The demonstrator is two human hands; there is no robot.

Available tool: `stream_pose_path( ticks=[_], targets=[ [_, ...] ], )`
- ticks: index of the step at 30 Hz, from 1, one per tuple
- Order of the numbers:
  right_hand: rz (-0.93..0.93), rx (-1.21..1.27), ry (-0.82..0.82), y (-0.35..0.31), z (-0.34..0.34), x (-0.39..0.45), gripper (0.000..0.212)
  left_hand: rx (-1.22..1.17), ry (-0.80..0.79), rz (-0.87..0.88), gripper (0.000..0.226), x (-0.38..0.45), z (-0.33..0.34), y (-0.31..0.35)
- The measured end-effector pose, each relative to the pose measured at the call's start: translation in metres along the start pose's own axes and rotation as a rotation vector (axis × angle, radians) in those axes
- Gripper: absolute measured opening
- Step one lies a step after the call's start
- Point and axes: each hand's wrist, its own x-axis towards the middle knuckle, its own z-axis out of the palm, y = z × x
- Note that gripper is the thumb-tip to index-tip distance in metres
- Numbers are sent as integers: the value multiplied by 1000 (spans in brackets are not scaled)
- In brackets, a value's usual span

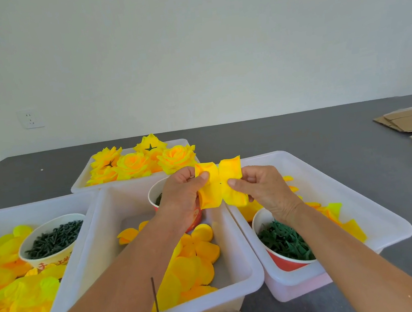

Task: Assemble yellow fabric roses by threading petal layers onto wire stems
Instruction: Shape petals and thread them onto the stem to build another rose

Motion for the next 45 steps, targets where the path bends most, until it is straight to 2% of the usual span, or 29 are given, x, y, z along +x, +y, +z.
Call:
stream_pose_path(
  ticks=[2, 4, 9, 13, 18, 20, 23, 25, 29, 33, 37, 41, 45],
  targets=[
    [7, 23, -6, 1, -1, 0, 21, -43, -19, -11, 10, -3, 2, 1],
    [28, 34, 57, 1, -3, 2, 21, -34, -14, -27, 10, -3, 3, 0],
    [162, 117, 431, 5, -14, 9, 29, 8, -11, -43, 6, -2, -1, -1],
    [244, -103, 634, 16, -26, 14, 47, 41, -3, -45, 13, -2, -1, 1],
    [344, -354, 722, 26, -33, 17, 48, 54, 0, -55, 20, -2, -1, 3],
    [367, -456, 683, 27, -33, 16, 46, 58, -3, -57, 21, -2, -2, 3],
    [445, -612, 569, 24, -30, 14, 26, 71, -1, -54, 22, -3, -1, 4],
    [497, -694, 550, 22, -28, 12, 40, 62, 0, -48, 22, -2, -2, 6],
    [429, -920, 500, 19, -23, 8, 41, 56, 1, -8, 22, -1, -3, 10],
    [233, -832, 483, 18, -18, 7, 32, 72, 22, 21, 21, -1, -3, 13],
    [22, -730, 394, 16, -11, 5, 19, 91, 56, 51, 21, -1, -6, 26],
    [-120, -626, 282, 4, -2, 2, 11, 134, 95, 81, 20, -4, -13, 45],
    [-207, -572, 170, -18, 13, 3, 10, 300, 180, 124, 22, -8, -37, 54]
  ],
)
